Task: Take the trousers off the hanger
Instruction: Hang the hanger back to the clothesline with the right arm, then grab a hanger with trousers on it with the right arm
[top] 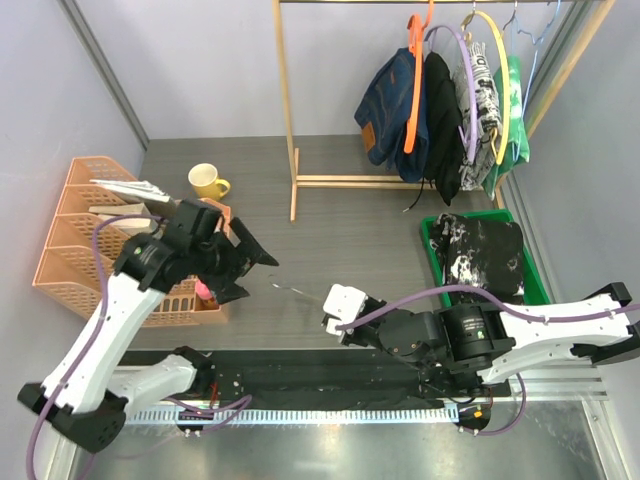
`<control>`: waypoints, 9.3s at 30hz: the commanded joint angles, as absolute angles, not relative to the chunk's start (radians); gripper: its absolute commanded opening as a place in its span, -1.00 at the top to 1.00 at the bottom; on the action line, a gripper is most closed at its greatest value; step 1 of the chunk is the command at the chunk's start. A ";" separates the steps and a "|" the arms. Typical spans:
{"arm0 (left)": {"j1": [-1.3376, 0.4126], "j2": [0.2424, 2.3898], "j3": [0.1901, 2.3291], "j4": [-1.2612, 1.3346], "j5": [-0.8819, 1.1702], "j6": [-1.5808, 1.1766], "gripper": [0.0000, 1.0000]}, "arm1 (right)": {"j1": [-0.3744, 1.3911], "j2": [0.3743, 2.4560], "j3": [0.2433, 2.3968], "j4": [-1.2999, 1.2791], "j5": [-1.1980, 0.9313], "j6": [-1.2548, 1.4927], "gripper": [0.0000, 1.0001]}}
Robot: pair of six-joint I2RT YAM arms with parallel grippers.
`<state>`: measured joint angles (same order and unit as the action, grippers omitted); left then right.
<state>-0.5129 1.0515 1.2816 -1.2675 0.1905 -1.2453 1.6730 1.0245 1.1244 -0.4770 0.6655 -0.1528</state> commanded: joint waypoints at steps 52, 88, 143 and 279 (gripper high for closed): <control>-0.525 0.356 0.974 -0.871 0.057 -0.571 -0.77 | 1.005 1.565 1.422 1.088 0.598 -0.862 0.98; -0.526 0.420 0.956 -0.811 0.025 -0.557 -0.78 | 0.913 1.631 1.485 1.040 0.480 -0.828 0.98; -0.525 0.462 0.960 -0.784 0.025 -0.566 -0.77 | 0.785 1.746 1.644 0.899 0.449 -0.739 0.98; -0.973 0.983 1.100 -0.253 0.038 -0.900 -0.61 | 0.086 1.727 2.200 -0.467 -0.311 0.724 -0.33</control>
<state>-0.9676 1.0355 1.1027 -0.2821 0.0727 -0.8913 0.0803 1.7397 2.2143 -0.6044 -0.1959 0.6666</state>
